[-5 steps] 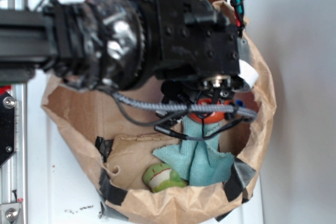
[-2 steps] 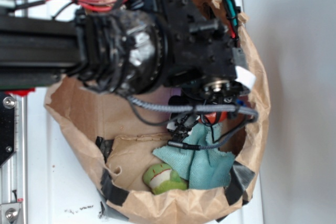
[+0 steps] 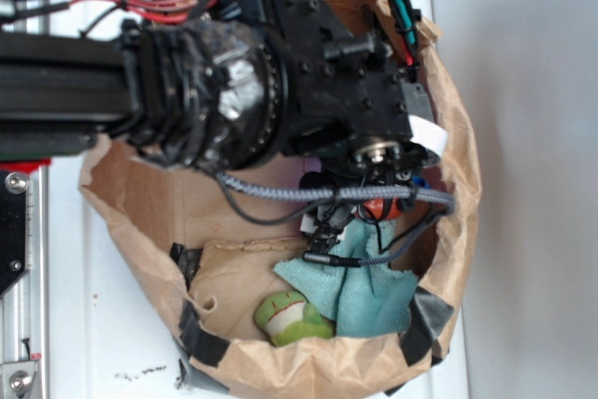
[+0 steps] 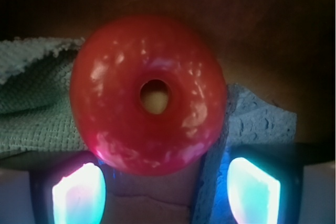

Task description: Grab the blue sponge.

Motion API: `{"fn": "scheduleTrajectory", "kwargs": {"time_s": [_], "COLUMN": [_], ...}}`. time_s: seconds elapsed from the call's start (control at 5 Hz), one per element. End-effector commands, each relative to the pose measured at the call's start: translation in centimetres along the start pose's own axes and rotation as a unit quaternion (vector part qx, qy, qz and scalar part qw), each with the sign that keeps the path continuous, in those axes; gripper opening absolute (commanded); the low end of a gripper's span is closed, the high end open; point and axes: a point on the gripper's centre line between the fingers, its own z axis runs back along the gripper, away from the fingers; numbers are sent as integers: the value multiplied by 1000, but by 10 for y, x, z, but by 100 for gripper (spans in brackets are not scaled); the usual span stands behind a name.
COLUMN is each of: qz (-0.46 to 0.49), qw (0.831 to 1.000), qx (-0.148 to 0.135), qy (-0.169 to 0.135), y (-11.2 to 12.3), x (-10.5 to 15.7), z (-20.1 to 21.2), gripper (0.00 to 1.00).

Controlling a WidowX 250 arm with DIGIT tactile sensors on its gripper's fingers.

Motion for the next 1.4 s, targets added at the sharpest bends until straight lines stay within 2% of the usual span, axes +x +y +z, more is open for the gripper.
{"fn": "scheduleTrajectory", "kwargs": {"time_s": [0.0,0.2,0.4,0.6,0.8,1.0,1.2], "qz": [39,45,36,43,56,50,47], "qw": [999,998,999,999,997,997,997], "qx": [-21,-35,-2,20,29,33,40], "qy": [-32,-24,-28,-27,-38,-44,-38], "y": [28,34,29,36,46,47,43], "x": [-4,-15,-23,-18,-9,-4,4], "z": [42,52,61,48,37,27,15], "gripper": [100,100,100,100,100,100,100]}}
